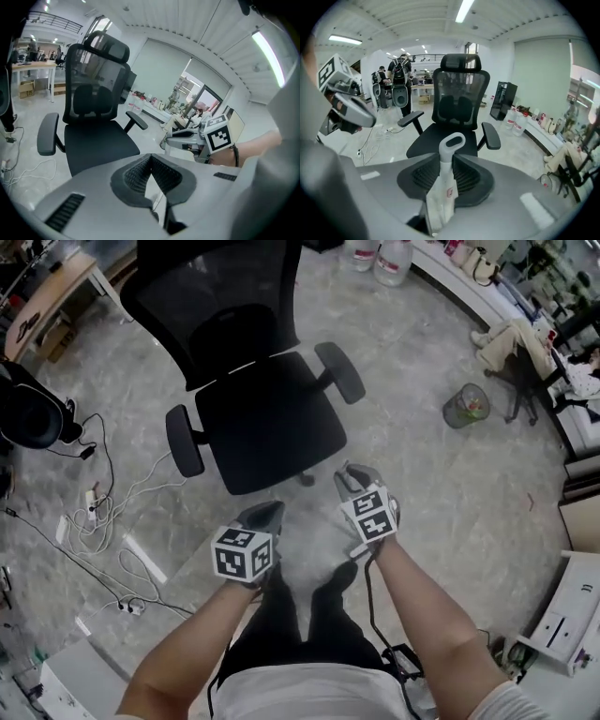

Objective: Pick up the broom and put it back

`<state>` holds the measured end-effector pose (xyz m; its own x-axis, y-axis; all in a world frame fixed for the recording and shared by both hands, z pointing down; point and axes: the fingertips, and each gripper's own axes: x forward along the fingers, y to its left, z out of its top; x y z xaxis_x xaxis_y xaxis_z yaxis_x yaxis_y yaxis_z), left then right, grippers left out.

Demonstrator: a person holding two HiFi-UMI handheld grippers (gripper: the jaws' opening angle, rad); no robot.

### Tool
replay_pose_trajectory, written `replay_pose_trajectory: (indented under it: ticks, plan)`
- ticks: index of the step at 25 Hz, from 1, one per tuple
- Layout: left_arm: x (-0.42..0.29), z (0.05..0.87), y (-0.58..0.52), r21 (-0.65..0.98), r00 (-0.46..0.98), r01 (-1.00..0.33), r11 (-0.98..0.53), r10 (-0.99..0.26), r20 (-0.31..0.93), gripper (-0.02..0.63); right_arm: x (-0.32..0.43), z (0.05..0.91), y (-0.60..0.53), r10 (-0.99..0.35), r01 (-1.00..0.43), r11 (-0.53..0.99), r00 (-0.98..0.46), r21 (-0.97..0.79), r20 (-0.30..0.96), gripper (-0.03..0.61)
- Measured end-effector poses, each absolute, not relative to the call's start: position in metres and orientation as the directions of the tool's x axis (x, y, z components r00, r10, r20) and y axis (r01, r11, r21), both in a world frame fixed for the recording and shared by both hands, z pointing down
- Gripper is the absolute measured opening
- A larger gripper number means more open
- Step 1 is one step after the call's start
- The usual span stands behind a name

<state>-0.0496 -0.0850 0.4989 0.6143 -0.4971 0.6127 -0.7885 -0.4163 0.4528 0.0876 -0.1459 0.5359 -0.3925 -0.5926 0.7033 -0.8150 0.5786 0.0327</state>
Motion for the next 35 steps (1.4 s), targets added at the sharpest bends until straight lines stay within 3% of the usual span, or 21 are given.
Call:
replay_pose_trajectory:
  ticks: [10,18,23,31,35]
  plan:
    - [-0.104,0.413,-0.058,0.458,0.581,-0.812,-0.361,-0.566,0.585,0.008,0.037,0.462,-0.210,-0.616,-0.897,0.436,-0.352,-0.068,0.705,0.087]
    - [-0.151,0.382,-0.084,0.407,0.522,-0.850,-0.334,-0.636,0.569,0.008,-0.018,0.464,-0.253,-0.525,-0.858,0.511,-0.352,-0.044,0.775,0.093]
    - [-0.155,0.368,-0.089,0.404,0.527,-0.847,-0.346,-0.645,0.553,0.008,-0.025,0.457,-0.247,-0.508,-0.851,0.520,-0.375,-0.071,0.775,0.147]
    - [-0.121,0.316,-0.098,0.371,0.576,-0.817,-0.441,-0.647,0.499,0.008,-0.010,0.368,-0.211,-0.589,-0.819,0.569,-0.470,-0.075,0.658,0.143]
    - [-0.087,0.271,-0.109,0.338,0.615,-0.788,-0.514,-0.657,0.436,0.008,0.006,0.295,-0.187,-0.658,-0.814,0.576,-0.516,-0.074,0.548,0.102]
